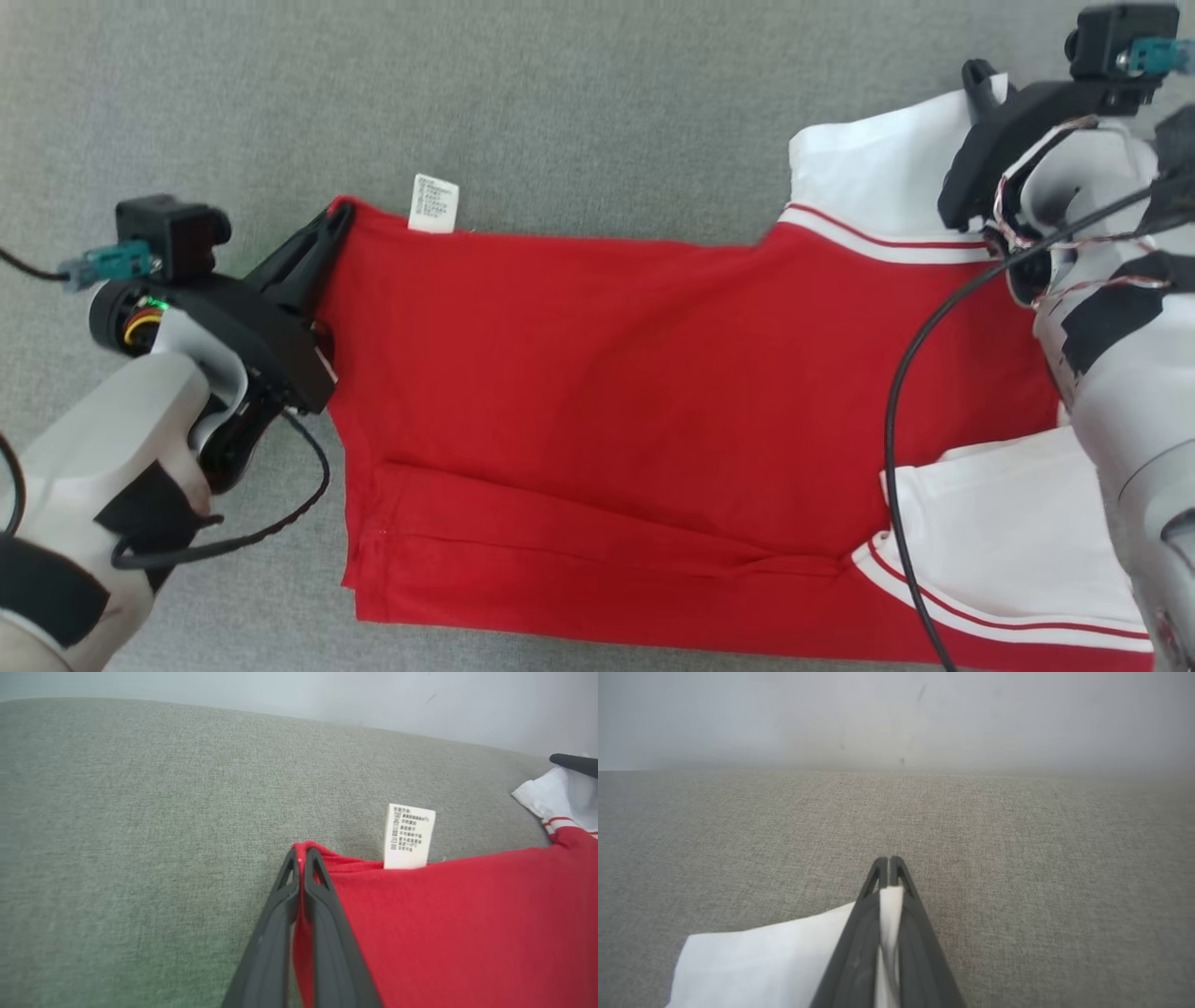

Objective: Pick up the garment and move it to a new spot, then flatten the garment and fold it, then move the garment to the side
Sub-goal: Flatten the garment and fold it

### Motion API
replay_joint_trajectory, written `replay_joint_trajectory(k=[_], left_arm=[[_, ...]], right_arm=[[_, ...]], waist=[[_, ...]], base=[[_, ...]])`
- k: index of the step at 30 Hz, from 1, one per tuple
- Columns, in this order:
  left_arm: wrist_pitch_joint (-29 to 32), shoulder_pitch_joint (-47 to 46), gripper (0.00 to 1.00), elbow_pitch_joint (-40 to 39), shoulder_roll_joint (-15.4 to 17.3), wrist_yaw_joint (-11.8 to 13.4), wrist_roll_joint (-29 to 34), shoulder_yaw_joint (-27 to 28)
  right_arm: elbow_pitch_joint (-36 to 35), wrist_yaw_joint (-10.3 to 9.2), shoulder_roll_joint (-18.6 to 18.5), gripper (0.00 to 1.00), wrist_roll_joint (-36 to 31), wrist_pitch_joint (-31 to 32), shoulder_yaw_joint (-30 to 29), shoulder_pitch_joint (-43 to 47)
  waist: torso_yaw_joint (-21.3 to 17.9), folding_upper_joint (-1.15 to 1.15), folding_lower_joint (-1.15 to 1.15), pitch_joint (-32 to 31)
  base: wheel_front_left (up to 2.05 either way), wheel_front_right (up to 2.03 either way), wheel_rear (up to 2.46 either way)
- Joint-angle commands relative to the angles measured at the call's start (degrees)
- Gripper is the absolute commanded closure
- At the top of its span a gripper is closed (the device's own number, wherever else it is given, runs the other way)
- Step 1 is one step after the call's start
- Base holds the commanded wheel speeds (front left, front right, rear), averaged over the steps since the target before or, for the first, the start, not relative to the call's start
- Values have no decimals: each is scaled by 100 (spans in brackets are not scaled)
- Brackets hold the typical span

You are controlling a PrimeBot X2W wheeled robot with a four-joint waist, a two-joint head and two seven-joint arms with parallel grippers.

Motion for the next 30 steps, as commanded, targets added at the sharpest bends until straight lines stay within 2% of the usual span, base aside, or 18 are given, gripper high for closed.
replay_joint_trajectory(k=[1, 12, 20, 30], left_arm=[[-38, 113, 100, 40, 64, 2, 48, 55], [-39, 1006, 100, -105, 237, 2, 350, 815], [-39, 1679, 100, -299, 257, 2, 624, 1316], [-34, 3029, 100, -681, 34, 1, 1181, 2388]], right_arm=[[-52, -7, 10, 100, 83, -35, 38, 118], [-1216, -7, -382, 100, 1208, -224, 845, 1144], [-2188, -7, -898, 100, 2015, -328, 1592, 2047], [-2989, -7, -1370, 100, 2721, -620, 2230, 3167]], waist=[[-84, 0, 0, -138], [-316, 0, 0, -782], [-457, 0, 0, -1171], [-597, 0, 0, -1570]], base=[[0, 0, 0], [0, 0, 0], [0, 0, 0], [0, 0, 0]])
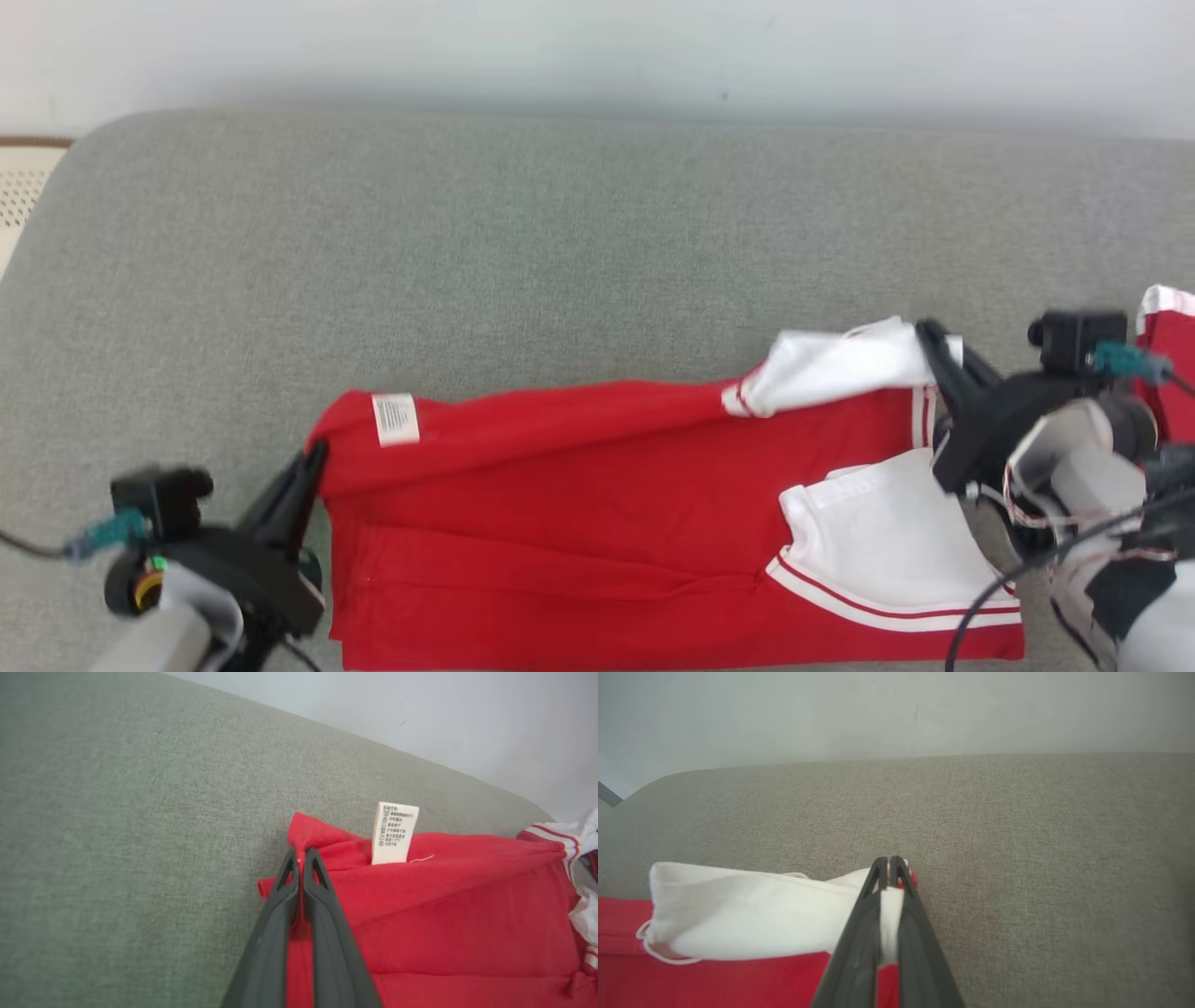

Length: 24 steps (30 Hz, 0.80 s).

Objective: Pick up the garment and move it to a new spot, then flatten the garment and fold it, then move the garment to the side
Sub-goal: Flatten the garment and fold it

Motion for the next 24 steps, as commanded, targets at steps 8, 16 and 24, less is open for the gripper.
replay_joint_trajectory(k=[8, 16, 24], left_arm=[[-26, 1039, 100, -146, -335, 0, 383, 798], [-27, 1509, 100, -247, -536, 0, 644, 1284], [-27, 1967, 100, -396, -749, 0, 835, 1652]], right_arm=[[-129, -7, -135, 100, 420, -332, 247, 808], [-108, -7, -36, 100, 636, -533, 289, 1270], [-39, -7, 89, 100, 714, -631, 200, 1635]], waist=[[-87, 1, 1, -281], [-97, 1, 1, -508], [-117, 1, 1, -711]], base=[[0, 0, 0], [0, 0, 0], [0, 0, 0]])
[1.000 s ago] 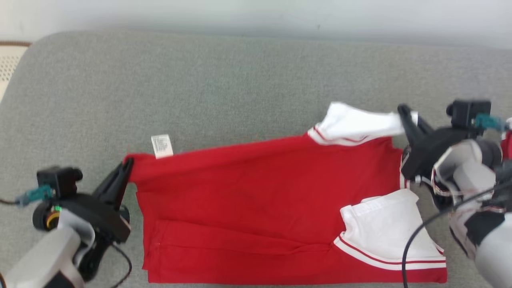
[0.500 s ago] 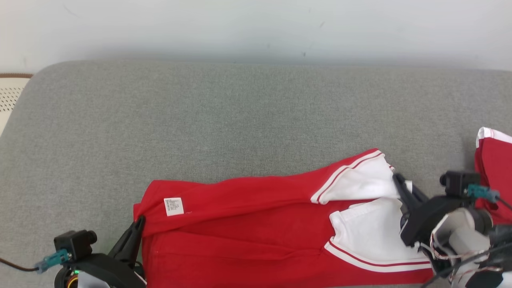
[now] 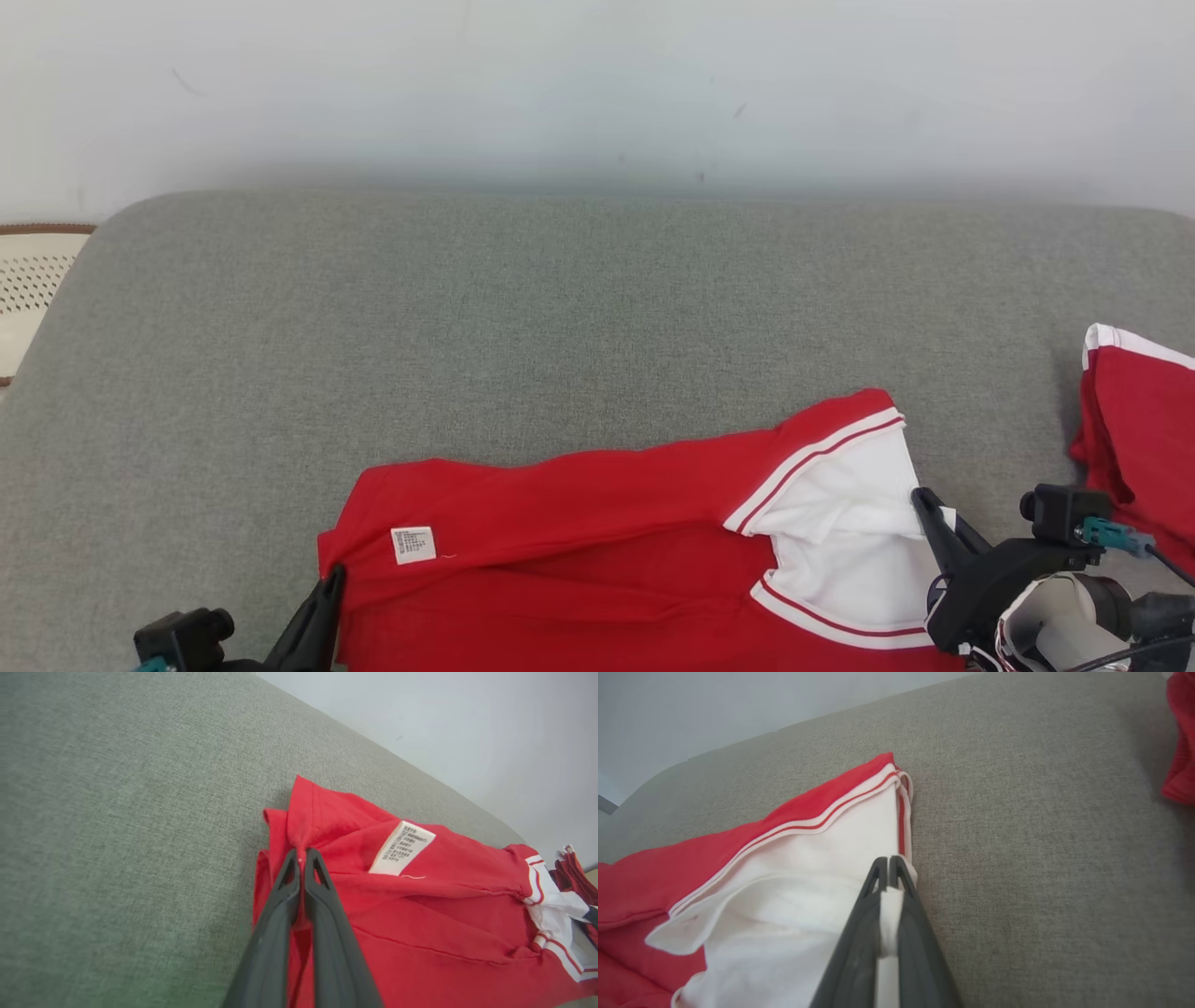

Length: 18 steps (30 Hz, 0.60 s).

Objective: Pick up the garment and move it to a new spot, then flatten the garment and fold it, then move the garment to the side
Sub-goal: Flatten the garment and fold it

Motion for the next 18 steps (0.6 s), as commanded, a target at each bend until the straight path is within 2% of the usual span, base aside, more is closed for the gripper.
replay_joint_trajectory(k=[1, 10, 11, 12, 13, 17, 18], left_arm=[[-27, 141, 100, -14, -22, 0, 72, 89], [-27, 520, 100, -31, -219, 0, 228, 364], [-27, 551, 96, -15, -225, 0, 260, 394], [-27, 578, 62, 4, -221, 0, 334, 458], [-27, 606, 0, 19, -236, 0, 418, 534], [-27, 734, 0, -40, -341, 0, 952, 1072], [-27, 841, 0, -121, -480, 0, 1310, 1334]], right_arm=[[7, -7, 19, 100, 18, -43, -42, 97], [-79, -7, 53, 100, -6, -50, -211, 374], [-65, -7, 54, 62, -28, -52, -248, 400], [-45, -7, 56, 18, -68, -51, -283, 426], [-24, -7, 65, 0, -99, -51, -346, 445], [-89, -7, 46, 0, -421, -49, -851, 473], [-146, -7, 52, 0, -661, -47, -1176, 573]], waist=[[-3, 0, 1, -47], [-33, 0, 1, -241], [-35, 0, 1, -260], [-35, 0, 1, -271], [-37, 0, 1, -281], [-23, 0, 1, -302], [-13, 0, 1, -309]], base=[[0, 0, 0], [0, 0, 0], [0, 0, 0], [0, 0, 0], [0, 0, 0], [0, 0, 0], [0, 0, 0]])
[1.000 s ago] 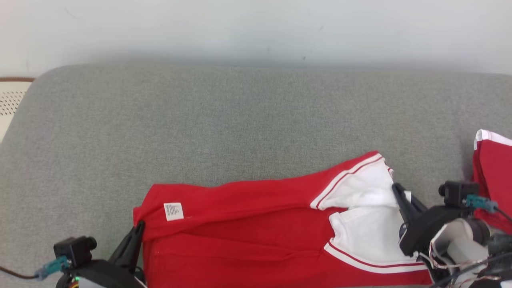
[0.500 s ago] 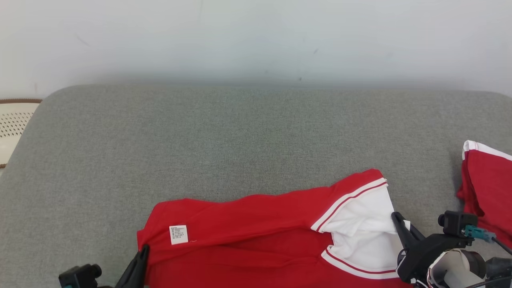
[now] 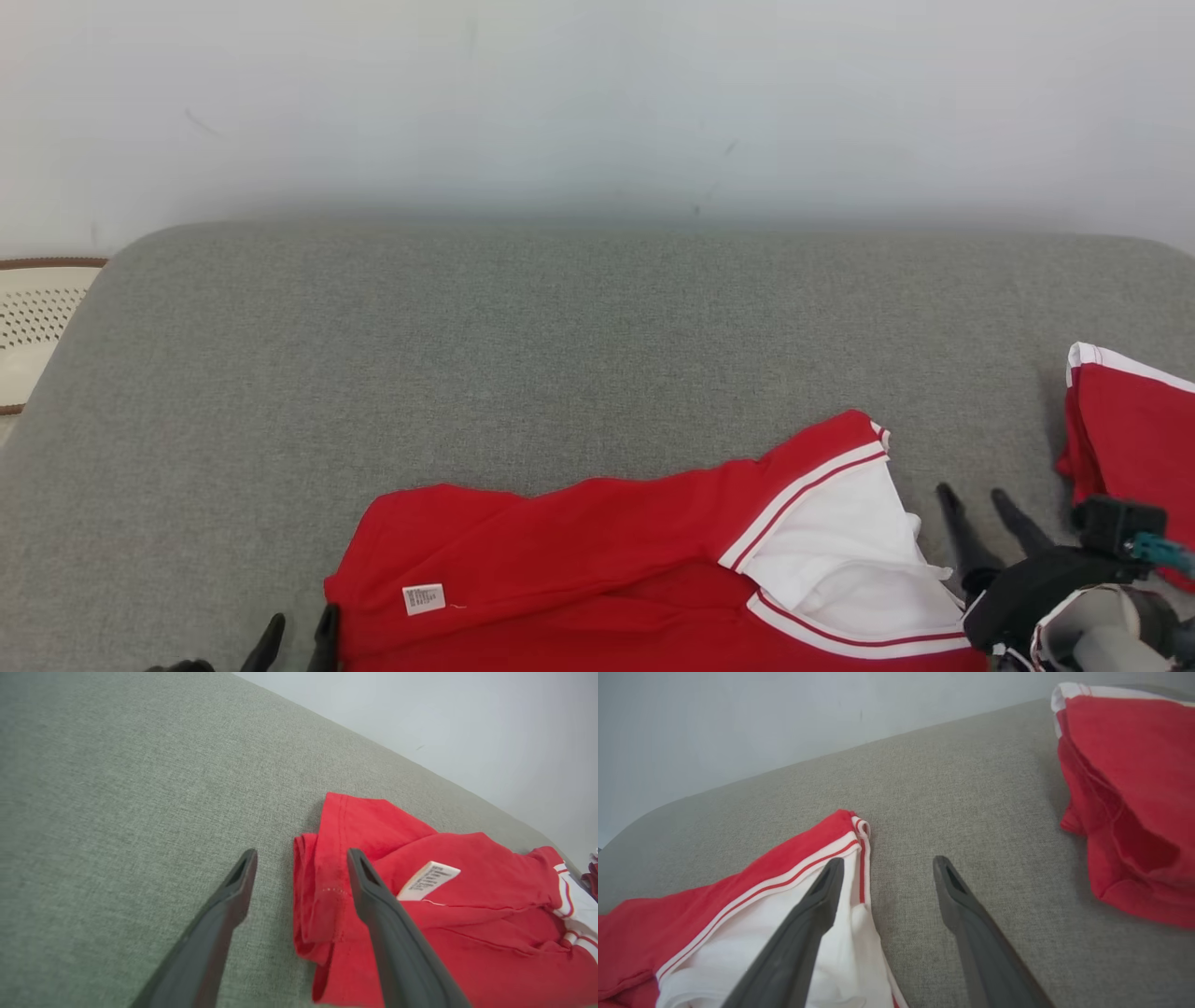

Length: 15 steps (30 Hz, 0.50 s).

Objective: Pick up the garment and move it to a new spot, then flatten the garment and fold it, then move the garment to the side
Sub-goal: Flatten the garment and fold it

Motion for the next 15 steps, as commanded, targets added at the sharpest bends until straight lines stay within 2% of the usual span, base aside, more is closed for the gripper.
replay_joint_trajectory(k=[1, 7, 15], left_arm=[[-27, 197, 0, -67, -132, -1, 241, 142], [-27, 488, 0, -285, -451, -1, 1009, 664], [-27, 636, 0, -451, -703, -1, 1620, 1033]], right_arm=[[-51, -7, 16, 0, -195, -15, -183, 178], [-256, -7, 287, 0, -924, -17, -716, 360], [-248, -7, 640, 0, -1531, -17, -688, 238]], waist=[[13, 0, 0, -7], [61, 0, 0, -36], [180, 0, 0, -50]], base=[[0, 0, 0], [0, 0, 0], [0, 0, 0]])
